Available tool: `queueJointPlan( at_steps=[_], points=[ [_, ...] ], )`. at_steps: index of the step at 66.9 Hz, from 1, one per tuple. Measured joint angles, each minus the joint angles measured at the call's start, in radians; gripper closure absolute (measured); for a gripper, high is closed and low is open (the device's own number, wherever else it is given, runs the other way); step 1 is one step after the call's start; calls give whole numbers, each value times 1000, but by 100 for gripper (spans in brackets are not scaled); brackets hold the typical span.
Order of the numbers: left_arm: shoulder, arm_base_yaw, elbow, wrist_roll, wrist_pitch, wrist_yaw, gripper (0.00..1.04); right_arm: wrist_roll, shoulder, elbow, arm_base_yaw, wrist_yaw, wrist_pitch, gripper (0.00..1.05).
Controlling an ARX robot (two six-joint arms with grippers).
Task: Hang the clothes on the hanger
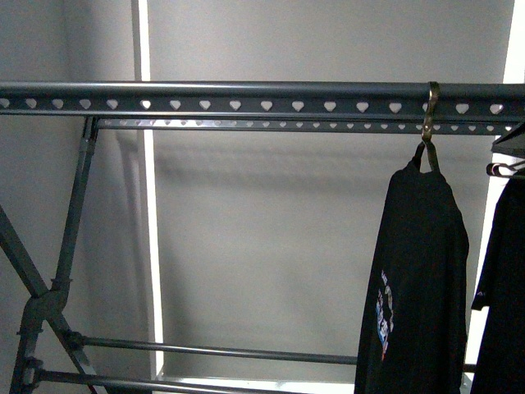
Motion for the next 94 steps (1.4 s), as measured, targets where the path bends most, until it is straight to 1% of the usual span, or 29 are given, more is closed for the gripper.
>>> queueJointPlan(
  at_steps=[1,3,7,9,13,16,20,23,26,27,29,30,33,36,38,40,41,43,45,46,48,49,53,55,82,94],
  points=[
    [-2,0,-5,0,4,0,101,-7,-21,-25,1,4,16,25],
    [-11,0,-7,0,1,0,101,-29,-104,-120,4,6,76,18],
    [-34,0,-7,2,-17,0,101,-65,-240,-263,4,4,138,8],
    [-48,0,-7,2,-29,0,101,-82,-312,-332,3,7,145,5],
    [-79,0,-7,2,-56,0,101,-125,-478,-492,-19,6,175,8],
    [-95,0,-7,2,-72,0,101,-143,-578,-580,-44,8,201,8],
    [-119,0,-7,2,-98,0,101,-183,-768,-709,-105,1,208,7],
    [-136,0,-7,2,-115,0,101,-206,-921,-790,-162,-25,194,7],
    [-153,0,-7,2,-131,0,101,-239,-1055,-867,-198,-18,244,8],
    [-157,0,-7,2,-134,0,101,-244,-1081,-870,-201,-18,232,9],
    [-169,0,-7,2,-146,0,101,-262,-1167,-848,-196,-1,91,15],
    [-172,0,-7,2,-150,-1,101,-265,-1181,-838,-192,4,51,17],
    [-190,0,-7,2,-166,1,101,-278,-1238,-807,-163,28,-159,28],
    [-204,0,-7,2,-183,0,101,-286,-1258,-821,-131,55,-292,38],
    [-217,0,-7,2,-195,0,101,-290,-1266,-842,-108,82,-323,47],
    [-226,0,-7,2,-204,0,101,-293,-1272,-852,-91,99,-327,54],
    [-232,0,-7,2,-211,0,101,-294,-1279,-856,-75,119,-328,59],
    [-260,0,-7,2,-240,0,101,-295,-1293,-861,-24,197,-330,67],
    [-315,0,-7,3,-322,1,101,-296,-1307,-864,29,248,-330,74],
    [-329,0,-7,2,-339,1,101,-296,-1310,-866,42,253,-330,75],
    [-376,0,-7,2,-379,0,101,-297,-1316,-871,68,254,-330,83],
    [-384,0,-7,2,-380,1,101,-297,-1317,-872,72,255,-329,84],
    [-404,0,-7,2,-389,-2,101,-297,-1324,-888,82,260,-328,98],
    [-404,0,-7,2,-390,-2,101,-298,-1328,-892,83,262,-328,103],
    [-406,0,-7,2,-391,-2,101,-299,-1392,-968,84,264,-317,102],
    [-406,0,-7,2,-391,-1,101,-299,-1394,-968,84,264,-317,102]
  ],
)
